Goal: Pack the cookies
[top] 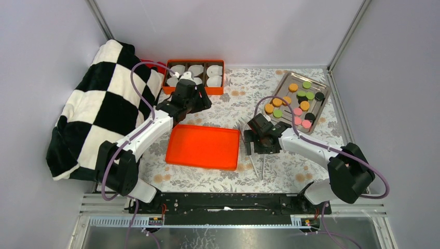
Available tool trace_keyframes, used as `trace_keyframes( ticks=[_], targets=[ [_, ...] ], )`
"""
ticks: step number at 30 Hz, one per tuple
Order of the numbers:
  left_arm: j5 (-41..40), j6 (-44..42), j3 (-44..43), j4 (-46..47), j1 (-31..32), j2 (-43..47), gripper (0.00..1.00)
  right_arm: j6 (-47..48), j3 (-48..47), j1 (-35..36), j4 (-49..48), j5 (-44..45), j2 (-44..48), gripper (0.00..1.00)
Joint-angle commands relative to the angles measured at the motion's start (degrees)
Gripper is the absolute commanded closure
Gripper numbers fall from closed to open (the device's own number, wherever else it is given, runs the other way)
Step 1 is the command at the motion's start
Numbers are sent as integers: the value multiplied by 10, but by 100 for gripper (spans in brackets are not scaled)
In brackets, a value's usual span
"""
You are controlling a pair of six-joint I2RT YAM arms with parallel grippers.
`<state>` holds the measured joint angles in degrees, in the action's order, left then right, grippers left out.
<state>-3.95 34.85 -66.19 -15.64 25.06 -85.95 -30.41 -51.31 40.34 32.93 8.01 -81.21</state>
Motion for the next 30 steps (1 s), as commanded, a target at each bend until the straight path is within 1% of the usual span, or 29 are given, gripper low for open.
trace_keyframes(
  ticks=[1,7,11,16,19,23,25,27,30],
  targets=[
    [-8,-4,12,10,4,19,32,-27,0,7,-1,17,-21,0],
    [-16,-10,19,11,4,24,32,-27,3,7,-21,20,-67,0],
    [-19,-13,22,13,4,24,32,-31,1,8,-34,38,-102,1],
    [-18,-15,25,15,4,21,32,-32,-34,7,-35,77,-148,0],
    [-14,-14,30,20,4,19,32,-30,-46,8,-39,75,-172,0],
    [-13,-13,40,20,4,19,31,-32,-35,7,-47,59,-191,1],
    [-14,-13,46,22,4,22,31,-32,-21,7,-53,49,-187,10],
    [-14,-12,50,23,4,24,32,-35,-10,7,-53,45,-178,20],
    [-8,-9,52,26,4,22,31,-36,-4,7,-38,55,-152,34]
  ],
)
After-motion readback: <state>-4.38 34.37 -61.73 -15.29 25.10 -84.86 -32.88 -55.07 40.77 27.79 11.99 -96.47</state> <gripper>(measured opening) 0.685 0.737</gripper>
